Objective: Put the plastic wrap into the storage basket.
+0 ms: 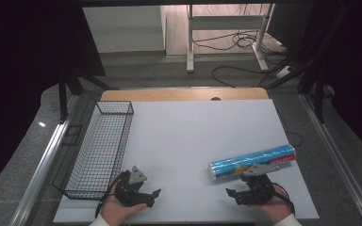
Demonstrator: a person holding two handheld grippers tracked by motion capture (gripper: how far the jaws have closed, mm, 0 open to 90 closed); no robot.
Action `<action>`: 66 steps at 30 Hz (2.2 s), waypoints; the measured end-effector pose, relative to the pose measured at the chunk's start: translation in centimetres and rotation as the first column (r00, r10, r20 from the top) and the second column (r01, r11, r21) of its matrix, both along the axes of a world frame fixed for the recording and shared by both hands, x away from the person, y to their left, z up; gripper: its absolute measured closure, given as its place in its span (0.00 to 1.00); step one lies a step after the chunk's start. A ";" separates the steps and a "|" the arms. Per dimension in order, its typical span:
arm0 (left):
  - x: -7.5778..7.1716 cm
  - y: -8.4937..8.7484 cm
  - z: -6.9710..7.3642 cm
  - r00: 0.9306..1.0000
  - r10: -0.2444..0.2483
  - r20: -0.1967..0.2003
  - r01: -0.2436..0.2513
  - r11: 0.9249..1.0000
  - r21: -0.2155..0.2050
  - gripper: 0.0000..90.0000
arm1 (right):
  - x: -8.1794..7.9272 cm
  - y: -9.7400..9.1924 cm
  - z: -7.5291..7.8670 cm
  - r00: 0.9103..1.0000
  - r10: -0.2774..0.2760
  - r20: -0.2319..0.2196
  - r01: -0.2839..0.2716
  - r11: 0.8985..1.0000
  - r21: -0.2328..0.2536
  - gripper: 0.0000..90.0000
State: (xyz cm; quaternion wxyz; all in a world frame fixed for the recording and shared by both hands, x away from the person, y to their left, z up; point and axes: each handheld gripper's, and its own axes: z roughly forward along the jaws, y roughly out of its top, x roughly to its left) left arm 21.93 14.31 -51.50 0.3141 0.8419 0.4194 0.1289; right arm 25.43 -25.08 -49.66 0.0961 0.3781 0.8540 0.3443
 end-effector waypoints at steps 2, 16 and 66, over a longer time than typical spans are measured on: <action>0.0 0.0 0.0 1.000 -0.003 -0.002 0.003 1.000 0.001 0.15 | 0.1 -0.2 -0.3 1.000 0.003 -0.007 -0.003 1.000 -0.004 0.25; -0.7 0.0 0.3 1.000 -0.007 0.019 0.007 1.000 0.007 0.15 | 0.2 0.3 0.1 1.000 0.019 -0.009 -0.019 1.000 0.008 0.27; -0.1 0.0 0.3 1.000 -0.019 0.008 0.019 1.000 0.008 0.15 | 7.4 -13.3 8.4 0.937 -0.329 0.115 0.332 0.943 -0.006 0.97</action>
